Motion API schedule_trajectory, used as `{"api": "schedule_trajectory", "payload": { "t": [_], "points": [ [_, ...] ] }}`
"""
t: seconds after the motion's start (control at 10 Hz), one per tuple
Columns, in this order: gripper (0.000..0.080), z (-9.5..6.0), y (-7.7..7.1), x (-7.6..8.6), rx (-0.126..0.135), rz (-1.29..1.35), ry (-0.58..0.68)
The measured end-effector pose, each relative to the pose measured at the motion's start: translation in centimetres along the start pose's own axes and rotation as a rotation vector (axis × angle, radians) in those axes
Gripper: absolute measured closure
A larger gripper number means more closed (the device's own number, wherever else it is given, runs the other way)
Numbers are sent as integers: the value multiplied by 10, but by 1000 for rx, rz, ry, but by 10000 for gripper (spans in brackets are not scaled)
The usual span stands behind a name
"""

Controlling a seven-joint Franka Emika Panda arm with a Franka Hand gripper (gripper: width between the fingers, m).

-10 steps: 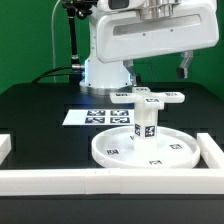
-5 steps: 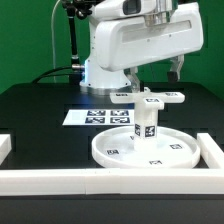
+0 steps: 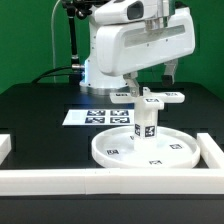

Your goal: Assemble round table

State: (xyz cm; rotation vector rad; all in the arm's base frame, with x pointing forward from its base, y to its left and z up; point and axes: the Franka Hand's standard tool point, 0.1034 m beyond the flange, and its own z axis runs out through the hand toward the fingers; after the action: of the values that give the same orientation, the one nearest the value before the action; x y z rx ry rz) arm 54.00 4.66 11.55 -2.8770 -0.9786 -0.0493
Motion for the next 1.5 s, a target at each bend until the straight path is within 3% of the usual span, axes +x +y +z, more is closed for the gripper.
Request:
{"api": "schedule_trajectory", "payload": {
  "t": [1.1, 1.3, 1.4, 1.5],
  "points": [
    [150, 11, 7, -8, 2, 1, -13],
    [375, 9, 7, -7, 1, 3, -10],
    [375, 7, 8, -6, -2, 3, -6],
    [558, 4, 11, -7, -6, 12, -2]
  ]
}}
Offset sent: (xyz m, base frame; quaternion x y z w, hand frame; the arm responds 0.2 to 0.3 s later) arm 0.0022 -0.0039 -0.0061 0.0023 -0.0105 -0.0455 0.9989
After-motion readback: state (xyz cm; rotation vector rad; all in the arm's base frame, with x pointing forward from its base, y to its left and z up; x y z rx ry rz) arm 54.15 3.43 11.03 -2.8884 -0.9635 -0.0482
